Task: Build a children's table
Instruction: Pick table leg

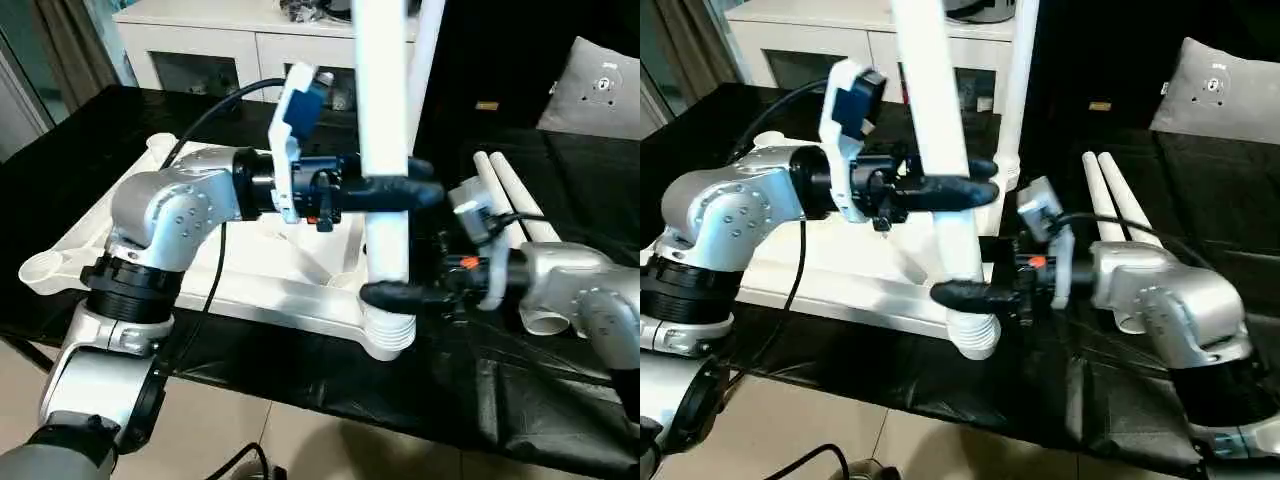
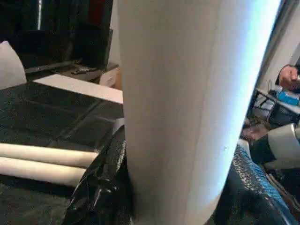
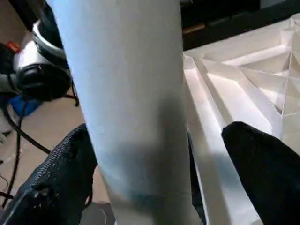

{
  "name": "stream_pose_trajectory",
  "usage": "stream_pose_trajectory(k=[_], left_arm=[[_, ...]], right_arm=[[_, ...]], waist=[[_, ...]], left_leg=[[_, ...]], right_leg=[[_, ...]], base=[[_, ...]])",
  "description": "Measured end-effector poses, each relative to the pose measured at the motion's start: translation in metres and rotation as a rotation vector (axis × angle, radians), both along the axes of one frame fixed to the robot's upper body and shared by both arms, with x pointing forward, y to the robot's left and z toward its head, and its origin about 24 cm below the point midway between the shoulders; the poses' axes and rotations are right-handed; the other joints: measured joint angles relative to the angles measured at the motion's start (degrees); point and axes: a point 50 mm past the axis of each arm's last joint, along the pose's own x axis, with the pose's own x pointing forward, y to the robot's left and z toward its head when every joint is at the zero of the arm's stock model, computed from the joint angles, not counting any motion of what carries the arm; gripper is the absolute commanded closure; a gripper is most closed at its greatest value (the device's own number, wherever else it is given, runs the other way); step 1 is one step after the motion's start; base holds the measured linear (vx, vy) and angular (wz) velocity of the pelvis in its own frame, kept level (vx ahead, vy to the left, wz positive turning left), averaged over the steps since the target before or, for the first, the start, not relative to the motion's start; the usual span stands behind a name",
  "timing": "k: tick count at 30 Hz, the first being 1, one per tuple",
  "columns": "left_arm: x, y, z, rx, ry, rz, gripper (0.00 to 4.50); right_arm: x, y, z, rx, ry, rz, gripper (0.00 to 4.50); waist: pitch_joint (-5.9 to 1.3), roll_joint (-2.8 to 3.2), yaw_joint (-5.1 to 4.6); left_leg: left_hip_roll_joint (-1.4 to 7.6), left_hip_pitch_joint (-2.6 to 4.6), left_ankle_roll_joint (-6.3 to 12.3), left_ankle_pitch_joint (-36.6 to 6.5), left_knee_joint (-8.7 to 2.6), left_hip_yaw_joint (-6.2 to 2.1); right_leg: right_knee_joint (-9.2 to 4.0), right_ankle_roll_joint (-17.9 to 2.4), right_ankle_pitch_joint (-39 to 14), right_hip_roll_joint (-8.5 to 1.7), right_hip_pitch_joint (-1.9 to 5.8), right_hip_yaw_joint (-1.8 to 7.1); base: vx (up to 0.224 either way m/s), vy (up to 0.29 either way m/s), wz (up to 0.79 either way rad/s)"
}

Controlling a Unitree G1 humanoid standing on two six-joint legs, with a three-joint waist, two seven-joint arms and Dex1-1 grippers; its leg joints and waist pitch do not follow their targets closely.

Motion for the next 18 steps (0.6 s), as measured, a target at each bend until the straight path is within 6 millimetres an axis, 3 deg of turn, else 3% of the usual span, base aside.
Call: stream_pose_trajectory(k=[17, 18], left_arm=[[0.0027, -0.0022, -0.0045, 0.030, -0.021, 0.009, 2.71], [0.0026, -0.0030, -0.0046, 0.028, -0.020, 0.007, 2.71]], right_arm=[[0.0000, 0.0042, -0.0053, -0.045, -0.022, 0.012, 1.74], [-0.0002, 0.0052, -0.0061, -0.048, -0.022, 0.016, 2.00]], waist=[[0.00, 0.00, 0.03], [0.00, 0.00, 0.04]], left_leg=[[0.00, 0.00, 0.02, 0.0, 0.03, 0.00], [0.00, 0.00, 0.02, 0.0, 0.03, 0.00]], right_leg=[[0.04, 0.0, 0.0, 0.00, 0.00, 0.00], [0.04, 0.0, 0.0, 0.00, 0.00, 0.00]], base=[[0.000, 0.000, 0.00], [0.000, 0.000, 0.00]])
